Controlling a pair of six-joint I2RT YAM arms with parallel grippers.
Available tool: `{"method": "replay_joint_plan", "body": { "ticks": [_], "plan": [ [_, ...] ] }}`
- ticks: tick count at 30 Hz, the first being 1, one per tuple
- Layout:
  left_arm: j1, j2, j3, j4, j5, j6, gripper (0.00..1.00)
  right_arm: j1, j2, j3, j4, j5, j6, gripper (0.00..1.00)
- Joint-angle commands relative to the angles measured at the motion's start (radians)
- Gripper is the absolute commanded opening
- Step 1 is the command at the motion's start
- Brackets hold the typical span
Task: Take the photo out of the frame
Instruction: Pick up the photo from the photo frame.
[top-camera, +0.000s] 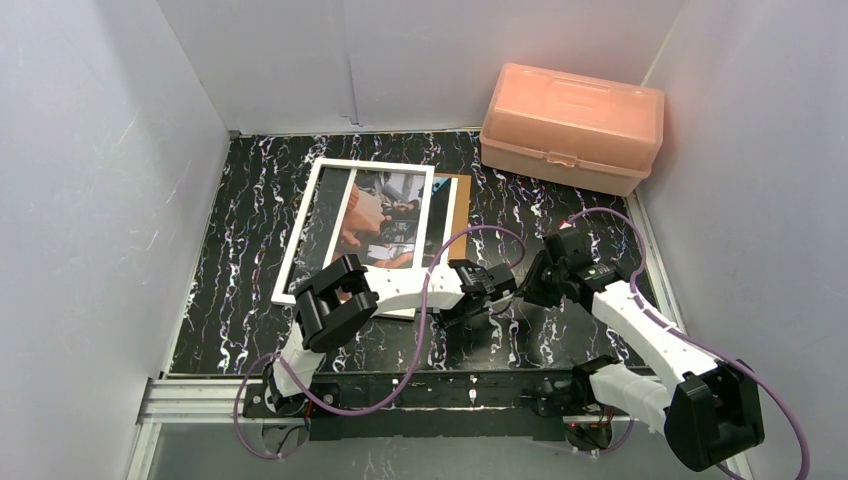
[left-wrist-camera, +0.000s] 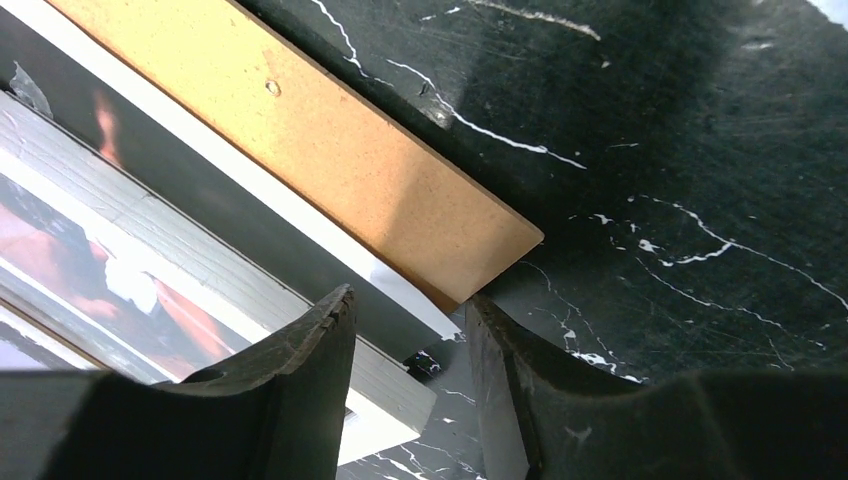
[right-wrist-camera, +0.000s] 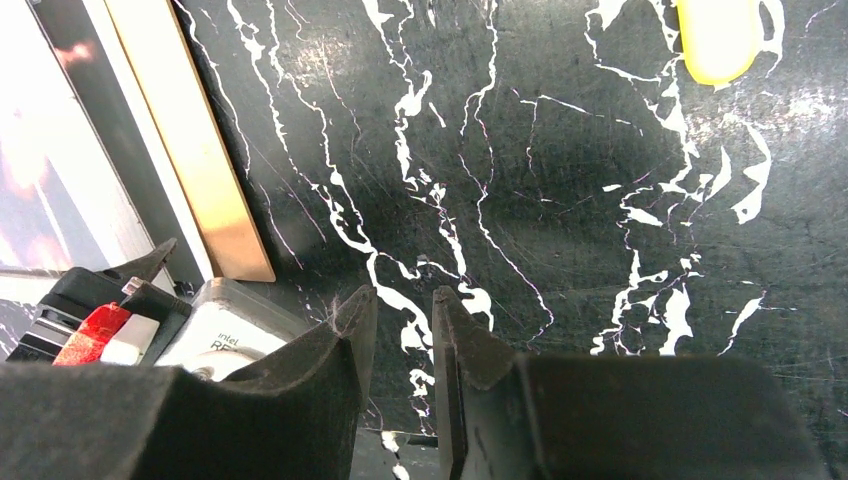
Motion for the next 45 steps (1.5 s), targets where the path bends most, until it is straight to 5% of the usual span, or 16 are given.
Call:
{"method": "replay_joint_plan", "body": {
  "ticks": [1, 9, 32, 45],
  "plan": [
    [0.007, 0.026, -0.012, 0.006, -0.047, -0.007, 0.42, -0.002, 0.008, 0.027, 0.036, -0.018, 0.006, 0.34],
    [0.007, -0.003, -0.028, -0.001, -0.075, -0.009, 0.39, -0.002, 0.013, 0.022, 0.054, -0.048, 0.015, 0.34],
    [0.036, -0.072, -0.033, -0.009, -0.17, -0.028, 0.09, -0.002, 0.07, 0.011, 0.142, -0.141, 0.024, 0.35],
    [0.048, -0.124, -0.077, 0.012, -0.151, -0.07, 0.0, -0.009, 0.266, 0.036, 0.392, -0.315, 0.083, 0.54]
  ]
}}
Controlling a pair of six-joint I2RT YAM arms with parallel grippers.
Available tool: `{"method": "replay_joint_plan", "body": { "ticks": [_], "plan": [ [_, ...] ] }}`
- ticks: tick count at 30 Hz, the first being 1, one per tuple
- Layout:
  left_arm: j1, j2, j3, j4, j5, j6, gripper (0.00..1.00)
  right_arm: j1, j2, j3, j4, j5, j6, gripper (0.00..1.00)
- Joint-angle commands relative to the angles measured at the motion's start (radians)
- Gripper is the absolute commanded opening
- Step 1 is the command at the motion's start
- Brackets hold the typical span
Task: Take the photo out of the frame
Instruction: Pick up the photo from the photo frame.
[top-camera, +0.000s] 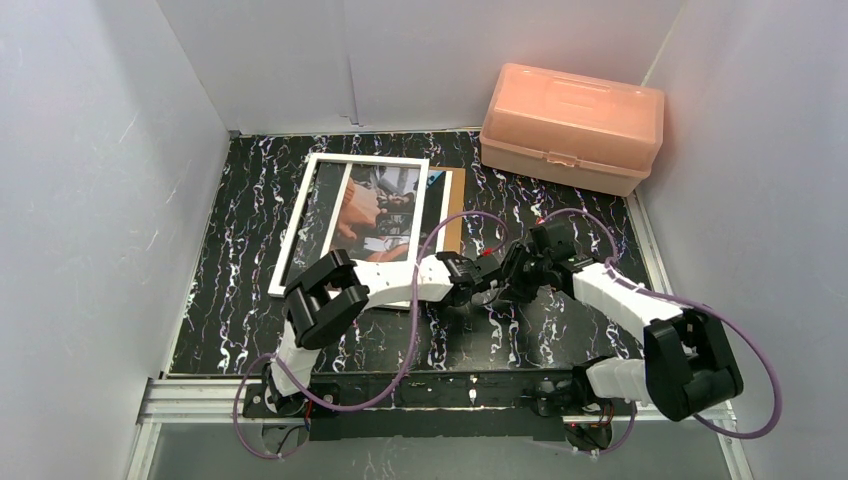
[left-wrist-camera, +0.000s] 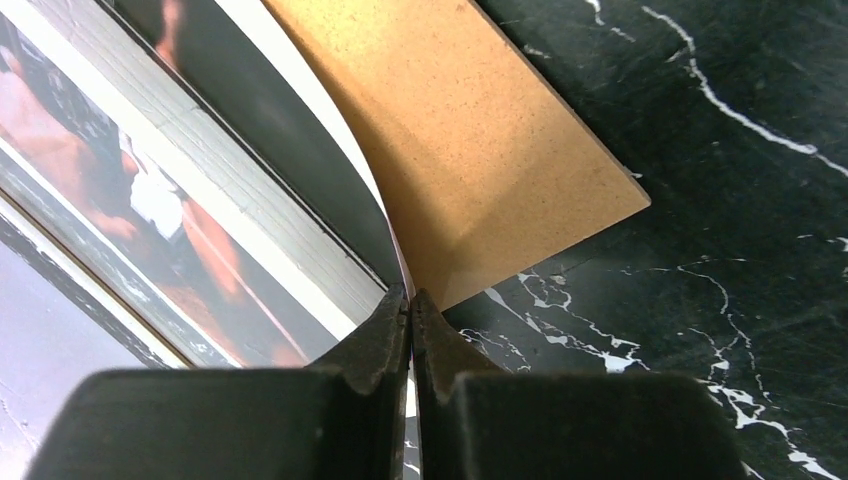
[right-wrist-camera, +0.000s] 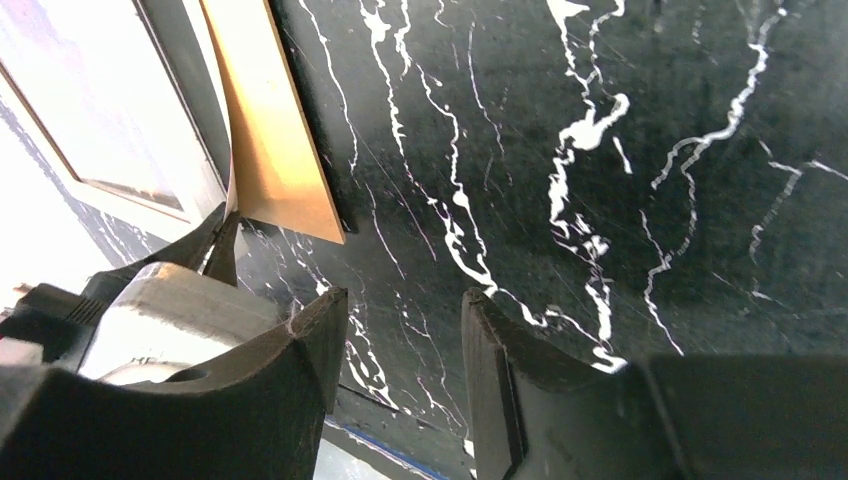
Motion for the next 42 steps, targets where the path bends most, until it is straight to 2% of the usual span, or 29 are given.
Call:
{"method": "replay_joint_plan", "body": {
  "ticks": [1, 9, 13, 18, 23, 28, 31, 39, 42],
  "plan": [
    [0.001, -0.093, -0.028, 0.005, -0.014, -0.015, 0.0, -0.011, 0.066, 0.071, 0.13, -0.045, 0.021, 0.54],
    [0.014, -0.166, -0.057, 0.007, 0.014, -0.106, 0.0, -0.108, 0.174, 0.152, 0.177, -0.07, 0.021, 0.54],
    [0.017, -0.183, -0.067, 0.013, 0.031, -0.131, 0.0, -0.162, 0.221, 0.163, 0.242, -0.14, 0.025, 0.57],
    [0.019, -0.186, -0.069, 0.018, 0.038, -0.154, 0.0, -0.132, 0.355, 0.235, 0.325, -0.26, 0.048, 0.58],
    [0.019, -0.189, -0.067, 0.027, 0.057, -0.167, 0.0, -0.091, 0.439, 0.301, 0.382, -0.307, 0.066, 0.65],
    [0.019, -0.202, -0.075, 0.047, 0.079, -0.17, 0.0, -0.082, 0.534, 0.377, 0.38, -0.345, 0.053, 0.77],
    [0.019, -0.215, -0.083, 0.06, 0.096, -0.171, 0.0, -0.066, 0.579, 0.429, 0.35, -0.352, 0.021, 0.8],
    [0.019, -0.234, -0.089, 0.087, 0.155, -0.184, 0.0, -0.026, 0.655, 0.5, 0.3, -0.34, -0.017, 0.73],
    [0.019, -0.248, -0.092, 0.103, 0.185, -0.186, 0.0, -0.015, 0.676, 0.54, 0.246, -0.333, -0.052, 0.62]
  ]
}}
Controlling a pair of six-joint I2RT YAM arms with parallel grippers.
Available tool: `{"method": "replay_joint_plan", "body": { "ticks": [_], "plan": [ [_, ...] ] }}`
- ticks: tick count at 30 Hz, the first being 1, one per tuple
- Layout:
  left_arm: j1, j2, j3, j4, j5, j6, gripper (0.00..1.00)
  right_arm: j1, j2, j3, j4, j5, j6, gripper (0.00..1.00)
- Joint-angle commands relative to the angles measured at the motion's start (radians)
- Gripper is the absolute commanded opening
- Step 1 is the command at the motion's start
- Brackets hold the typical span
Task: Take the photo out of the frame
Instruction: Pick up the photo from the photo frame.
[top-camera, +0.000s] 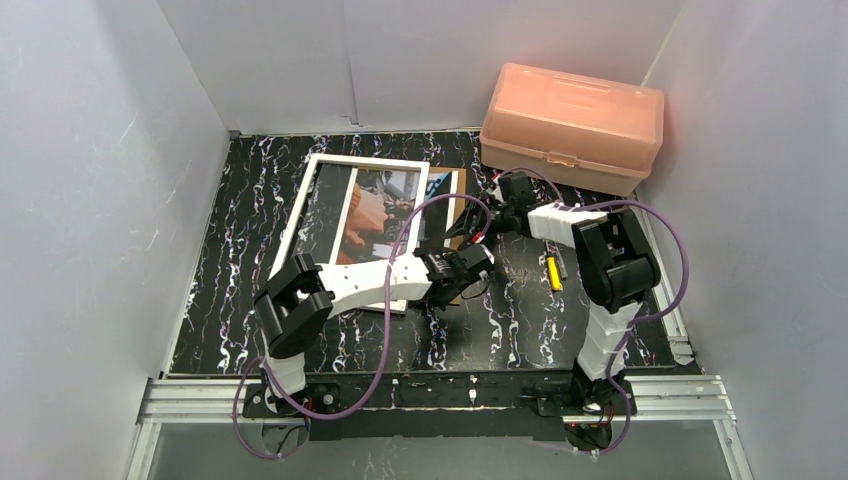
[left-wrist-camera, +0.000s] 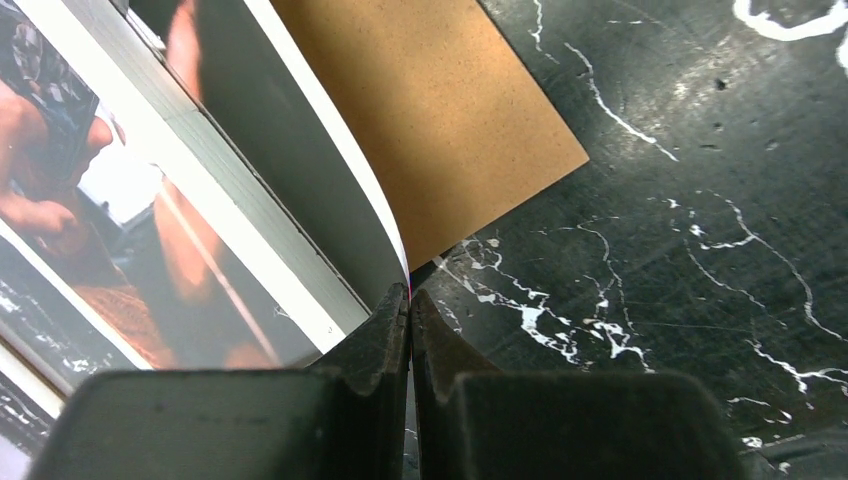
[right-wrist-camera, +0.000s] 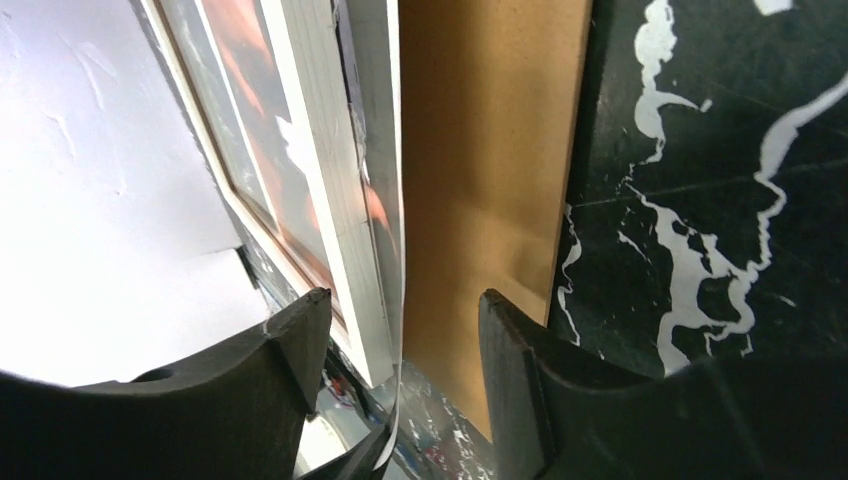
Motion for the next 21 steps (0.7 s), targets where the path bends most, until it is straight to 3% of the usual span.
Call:
{"method": "replay_joint_plan", "body": {
  "ticks": [1, 6, 9, 12, 14, 17, 19, 21],
  "plan": [
    [-0.002, -0.083, -0.008, 0.029, 0.068, -0.024, 0.0, 0.018, 0.035, 0.1, -0.105, 0.002, -0.074, 0.59],
    [-0.002, -0.092, 0.002, 0.038, 0.109, -0.029, 0.0, 0.018, 0.059, 0.176, -0.227, 0.033, -0.157, 0.47],
    [-0.002, -0.102, -0.004, 0.053, 0.148, -0.027, 0.0, 0.018, 0.066, 0.193, -0.253, 0.026, -0.178, 0.19],
    [-0.002, -0.104, -0.005, 0.058, 0.189, -0.018, 0.0, 0.018, 0.06, 0.205, -0.28, 0.039, -0.201, 0.05],
    [-0.003, -0.106, -0.005, 0.057, 0.193, -0.018, 0.02, 0.018, 0.052, 0.217, -0.312, 0.062, -0.22, 0.01],
    [-0.003, -0.12, -0.016, 0.06, 0.211, -0.008, 0.23, 0.017, 0.038, 0.236, -0.359, 0.097, -0.245, 0.01],
    [-0.002, -0.137, -0.026, 0.066, 0.221, 0.0, 0.52, 0.018, 0.026, 0.237, -0.37, 0.111, -0.249, 0.01],
    [-0.002, -0.161, -0.036, 0.066, 0.225, 0.001, 0.71, 0.018, 0.016, 0.24, -0.381, 0.127, -0.25, 0.01]
  ]
}}
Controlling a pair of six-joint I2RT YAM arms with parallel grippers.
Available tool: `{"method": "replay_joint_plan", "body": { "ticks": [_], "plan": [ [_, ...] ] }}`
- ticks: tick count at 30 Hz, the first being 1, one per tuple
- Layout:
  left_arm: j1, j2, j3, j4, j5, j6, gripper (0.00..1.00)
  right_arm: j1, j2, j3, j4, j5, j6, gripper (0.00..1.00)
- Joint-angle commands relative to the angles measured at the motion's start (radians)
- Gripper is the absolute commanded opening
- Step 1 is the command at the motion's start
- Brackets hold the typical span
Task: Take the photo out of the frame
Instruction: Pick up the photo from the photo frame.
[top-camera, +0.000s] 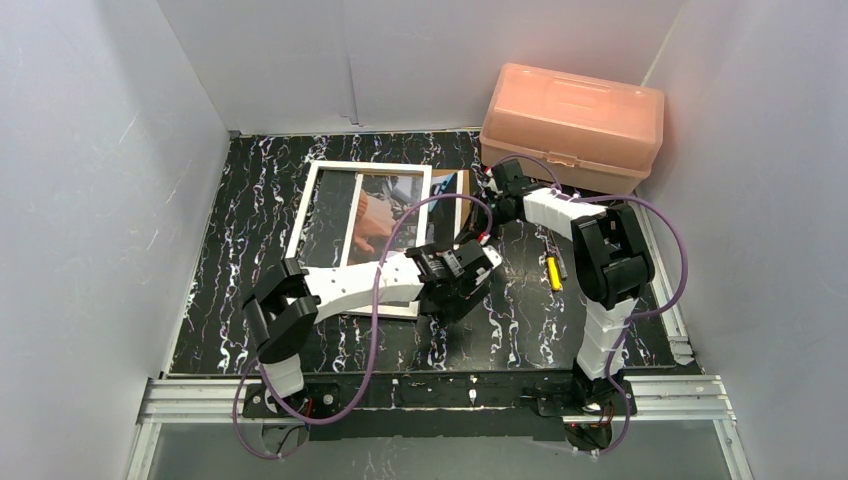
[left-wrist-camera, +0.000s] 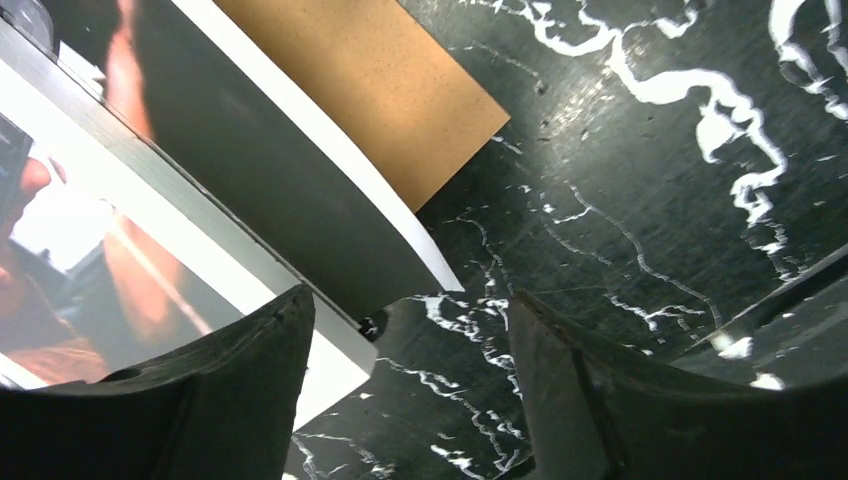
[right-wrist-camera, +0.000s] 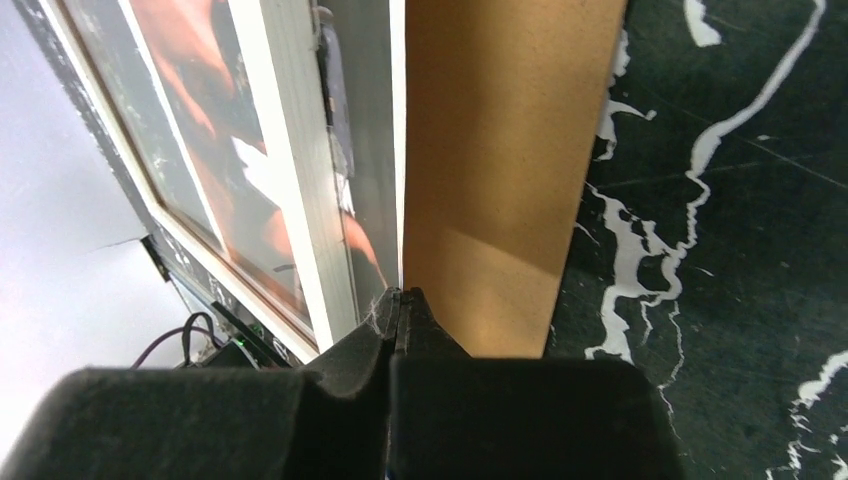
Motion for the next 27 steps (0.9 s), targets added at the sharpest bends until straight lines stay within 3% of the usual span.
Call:
{"method": "replay_joint_plan", "body": {
  "ticks": [1, 13, 27],
  "plan": [
    [-0.001, -0.116, -0.024, 0.001, 0.036, 0.006, 0.74, -0.001, -0.038, 0.046, -0.071, 0.05, -0.039, 0.01],
    [0.024, -0.276, -0.029, -0.067, 0.045, -0.084, 0.73, -0.005, -0.105, 0.125, -0.237, 0.184, -0.086, 0.01],
    [0.261, -0.519, -0.137, -0.097, 0.132, -0.225, 0.71, -0.018, -0.239, 0.18, -0.537, 0.371, -0.215, 0.01]
  ]
}}
